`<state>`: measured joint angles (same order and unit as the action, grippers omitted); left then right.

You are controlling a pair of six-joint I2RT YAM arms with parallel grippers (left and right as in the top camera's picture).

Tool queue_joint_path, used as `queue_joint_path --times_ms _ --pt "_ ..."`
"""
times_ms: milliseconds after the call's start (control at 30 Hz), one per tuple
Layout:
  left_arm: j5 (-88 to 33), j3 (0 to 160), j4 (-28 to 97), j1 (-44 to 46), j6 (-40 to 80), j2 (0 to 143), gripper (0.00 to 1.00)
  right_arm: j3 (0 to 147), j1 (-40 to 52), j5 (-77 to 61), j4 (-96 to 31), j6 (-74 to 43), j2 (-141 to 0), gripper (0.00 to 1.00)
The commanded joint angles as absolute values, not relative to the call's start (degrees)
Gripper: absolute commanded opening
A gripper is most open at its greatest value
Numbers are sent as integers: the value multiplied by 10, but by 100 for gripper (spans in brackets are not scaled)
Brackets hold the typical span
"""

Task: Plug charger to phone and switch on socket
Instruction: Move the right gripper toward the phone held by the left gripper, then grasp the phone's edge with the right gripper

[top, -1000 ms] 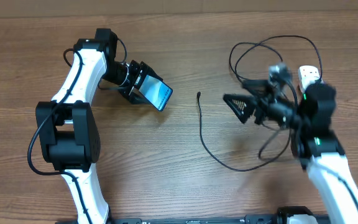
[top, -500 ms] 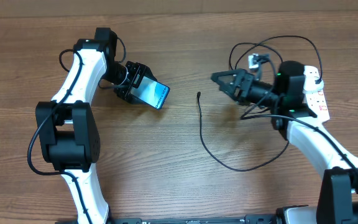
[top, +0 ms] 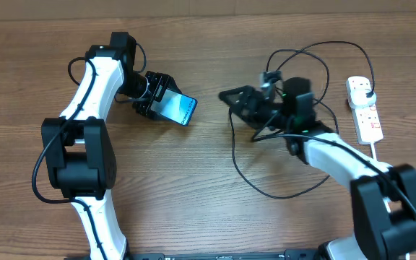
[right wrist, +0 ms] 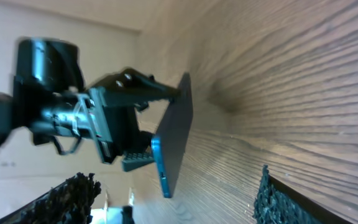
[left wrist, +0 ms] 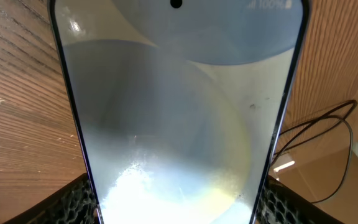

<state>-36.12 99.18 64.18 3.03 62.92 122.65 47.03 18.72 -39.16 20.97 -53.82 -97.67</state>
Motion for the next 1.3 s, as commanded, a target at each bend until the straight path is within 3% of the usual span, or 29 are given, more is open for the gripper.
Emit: queue_joint_path --times_ms 0,300,633,1267 --pt "-369 1008 641 35 637 1225 52 486 222 -356 229 -536 -1009 84" --pt "-368 1007 642 39 637 1225 52 538 275 -332 224 -522 -1041 81" --pt "-368 1007 642 77 639 1225 53 545 322 -225 174 -523 -1043 71" --pt "-368 1007 640 109 646 1225 53 545 329 -202 156 -525 -1043 39"
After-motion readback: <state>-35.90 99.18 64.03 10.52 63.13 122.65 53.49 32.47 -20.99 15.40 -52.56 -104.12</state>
